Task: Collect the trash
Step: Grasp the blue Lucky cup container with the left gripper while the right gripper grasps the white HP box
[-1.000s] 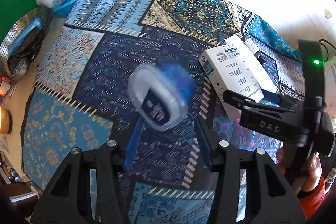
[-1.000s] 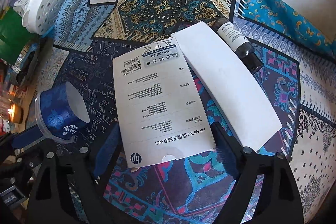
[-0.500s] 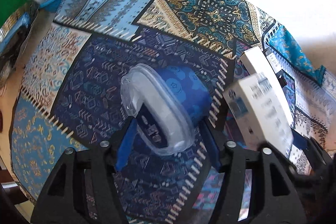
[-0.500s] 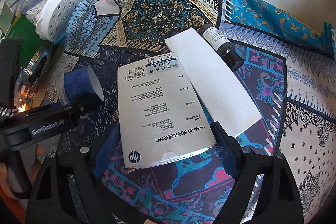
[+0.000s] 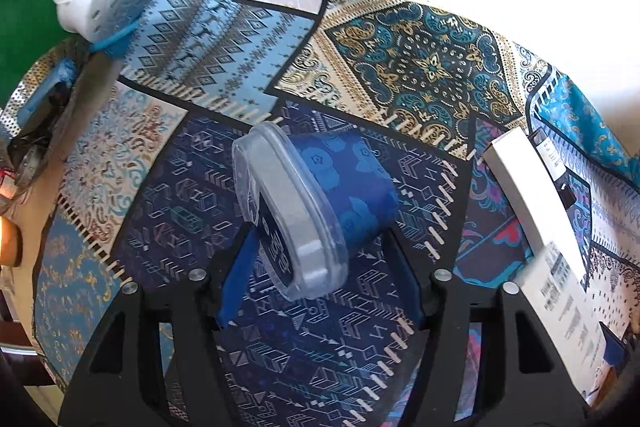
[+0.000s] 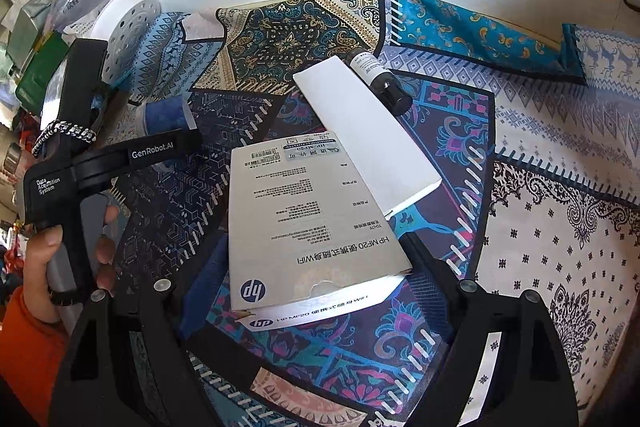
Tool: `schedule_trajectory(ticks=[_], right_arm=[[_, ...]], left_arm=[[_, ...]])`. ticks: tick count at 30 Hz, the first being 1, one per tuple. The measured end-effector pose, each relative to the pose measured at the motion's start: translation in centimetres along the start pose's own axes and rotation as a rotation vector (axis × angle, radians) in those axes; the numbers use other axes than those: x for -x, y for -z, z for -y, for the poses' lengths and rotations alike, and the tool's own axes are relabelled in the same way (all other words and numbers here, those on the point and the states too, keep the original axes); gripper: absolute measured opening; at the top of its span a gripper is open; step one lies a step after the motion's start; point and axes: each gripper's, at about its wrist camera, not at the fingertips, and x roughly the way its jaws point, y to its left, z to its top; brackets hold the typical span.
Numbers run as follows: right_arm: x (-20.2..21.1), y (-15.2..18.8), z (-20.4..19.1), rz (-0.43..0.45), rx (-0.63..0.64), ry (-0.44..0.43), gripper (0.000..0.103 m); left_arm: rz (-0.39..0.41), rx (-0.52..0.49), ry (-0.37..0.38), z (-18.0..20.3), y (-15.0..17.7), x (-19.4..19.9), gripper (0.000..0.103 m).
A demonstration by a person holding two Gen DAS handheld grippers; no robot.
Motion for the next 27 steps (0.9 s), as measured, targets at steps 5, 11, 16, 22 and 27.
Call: schedule_trajectory(ticks=[5, 11, 16, 22, 27], right_arm=[[0.9, 0.5, 0.4, 0.012, -0.018, -0.018, 0.082], [2.5, 1.2, 0.0, 0.034, -0.003, -0.03, 0.082], [3.7, 3.0, -1.3, 0.042, 0.015, -0.006, 0.082], [6.1, 6.8, -3.5, 0.082, -0.049, 0.042, 0.082], [8.4, 11.4, -6.6, 0.134, -0.112, 0.115, 0.082]], left_arm=[[0.02, -0.004, 0.013, -1.1, 1.5, 1.8, 0.058], [0.059, -0.033, 0.026, -1.7, 4.2, 6.0, 0.054], [0.082, -0.057, 0.055, -2.4, 7.1, 9.4, 0.054], [0.106, -0.119, 0.121, -4.2, 11.2, 13.0, 0.054], [0.115, -0.189, 0.196, -6.9, 15.7, 15.6, 0.054]])
